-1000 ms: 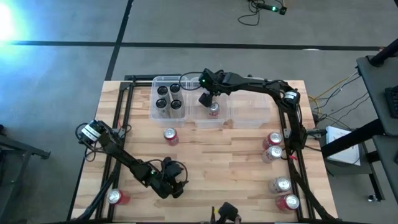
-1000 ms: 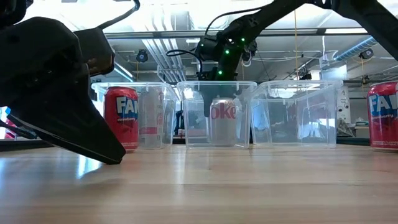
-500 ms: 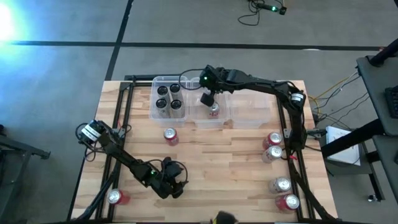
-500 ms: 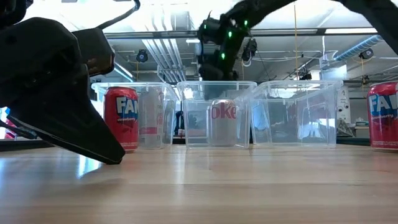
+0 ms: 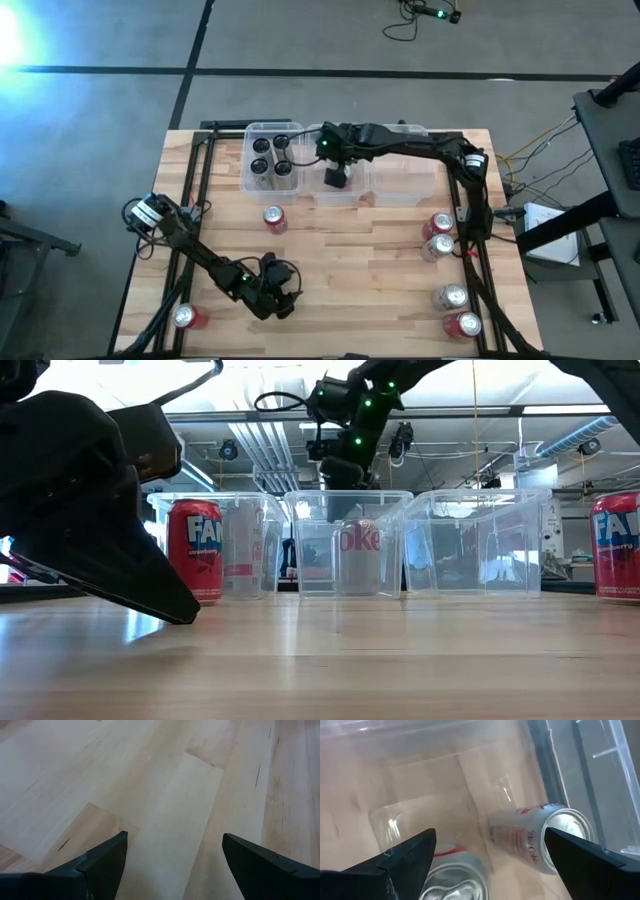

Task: Sort soda cans
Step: Adjust the middle transparent bin on the table

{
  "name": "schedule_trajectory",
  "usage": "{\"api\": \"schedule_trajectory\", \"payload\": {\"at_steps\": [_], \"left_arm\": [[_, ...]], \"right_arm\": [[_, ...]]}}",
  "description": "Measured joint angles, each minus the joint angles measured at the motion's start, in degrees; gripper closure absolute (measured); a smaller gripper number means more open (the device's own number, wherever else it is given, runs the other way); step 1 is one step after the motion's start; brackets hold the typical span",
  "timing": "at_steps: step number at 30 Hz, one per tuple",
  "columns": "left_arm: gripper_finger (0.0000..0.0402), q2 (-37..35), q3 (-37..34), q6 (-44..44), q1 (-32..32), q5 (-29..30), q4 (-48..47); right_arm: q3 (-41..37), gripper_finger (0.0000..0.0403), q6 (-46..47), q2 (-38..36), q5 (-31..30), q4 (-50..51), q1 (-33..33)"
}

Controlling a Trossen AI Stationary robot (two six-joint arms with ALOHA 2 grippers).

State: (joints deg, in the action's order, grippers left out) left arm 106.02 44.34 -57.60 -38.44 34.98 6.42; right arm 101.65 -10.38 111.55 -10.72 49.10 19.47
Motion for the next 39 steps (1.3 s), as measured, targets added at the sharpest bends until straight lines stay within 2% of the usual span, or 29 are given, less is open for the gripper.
{"api": "schedule_trajectory", "payload": {"at_steps": [13,15,19,21,30,39], "left_arm": [[0.0092,0.0,1.0,1.4,0.1,0.2,-0.4],[0.0092,0.0,1.0,1.4,0.1,0.3,-0.4],[0.0092,0.0,1.0,1.1,0.1,0.4,-0.3],[0.0092,0.0,1.0,1.0,0.1,0.5,-0.3],[0.0092,0.0,1.0,-0.2,0.1,1.3,-0.1],[0.0092,0.0,1.0,-0.4,0.1,1.8,-0.2]], "right_arm": [[0.9,0.0035,-1.2,-1.4,-1.6,4.6,-0.1],[1.5,0.0035,-1.2,-2.4,-3.7,4.4,0.2],[2.0,0.0035,-1.2,-3.3,-13.6,4.0,2.6],[2.0,0.0035,-1.2,-3.2,-15.5,4.3,4.8],[1.5,0.0035,2.9,-1.8,-16.2,4.4,12.3],[1.4,0.0035,3.0,-1.9,-15.9,6.9,13.2]]}}
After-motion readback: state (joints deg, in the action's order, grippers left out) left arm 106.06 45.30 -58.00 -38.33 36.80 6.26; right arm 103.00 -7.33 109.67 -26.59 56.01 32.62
